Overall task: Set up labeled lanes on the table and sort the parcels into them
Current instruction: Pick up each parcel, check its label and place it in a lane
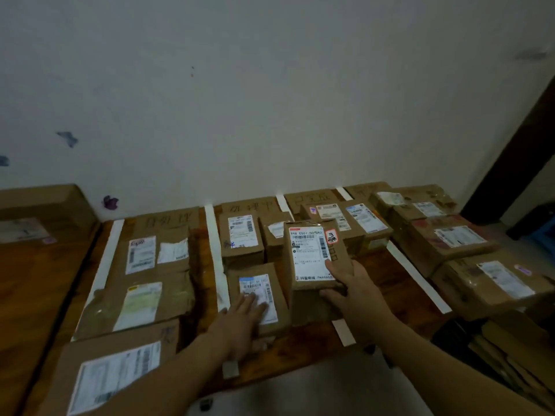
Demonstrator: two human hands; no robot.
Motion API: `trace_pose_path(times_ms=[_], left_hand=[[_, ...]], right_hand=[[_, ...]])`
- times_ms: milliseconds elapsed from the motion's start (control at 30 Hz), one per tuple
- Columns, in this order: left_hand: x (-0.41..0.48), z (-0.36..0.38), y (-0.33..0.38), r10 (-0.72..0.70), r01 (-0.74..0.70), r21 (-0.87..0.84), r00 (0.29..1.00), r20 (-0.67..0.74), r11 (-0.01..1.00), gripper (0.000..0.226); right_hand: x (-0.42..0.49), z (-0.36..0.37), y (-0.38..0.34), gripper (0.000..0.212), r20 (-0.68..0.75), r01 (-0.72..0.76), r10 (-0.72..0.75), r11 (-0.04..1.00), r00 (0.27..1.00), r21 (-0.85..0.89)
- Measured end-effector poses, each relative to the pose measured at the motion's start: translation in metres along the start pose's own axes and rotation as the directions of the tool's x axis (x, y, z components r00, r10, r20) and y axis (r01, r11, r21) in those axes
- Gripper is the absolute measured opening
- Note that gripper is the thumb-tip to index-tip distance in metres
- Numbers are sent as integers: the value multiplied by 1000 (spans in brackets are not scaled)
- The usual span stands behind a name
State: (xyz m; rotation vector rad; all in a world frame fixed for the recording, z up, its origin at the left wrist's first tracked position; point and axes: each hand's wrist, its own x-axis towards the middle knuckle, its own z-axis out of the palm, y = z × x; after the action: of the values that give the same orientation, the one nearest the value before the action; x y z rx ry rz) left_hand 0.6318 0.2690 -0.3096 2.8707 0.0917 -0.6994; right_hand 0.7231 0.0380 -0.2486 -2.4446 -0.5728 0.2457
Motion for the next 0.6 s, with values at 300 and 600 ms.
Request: trace_pose_path(times_ms=[300,600], left_hand=[[3,23,5,-221,220,-31,975,-7,975,67],[-9,12,14,-259,257,-59,966,-19,965,92]], right_hand=[[19,7,44,65,158,86,-83,996,984,-13],[32,35,57,74,414,87,-68,996,908,-26]])
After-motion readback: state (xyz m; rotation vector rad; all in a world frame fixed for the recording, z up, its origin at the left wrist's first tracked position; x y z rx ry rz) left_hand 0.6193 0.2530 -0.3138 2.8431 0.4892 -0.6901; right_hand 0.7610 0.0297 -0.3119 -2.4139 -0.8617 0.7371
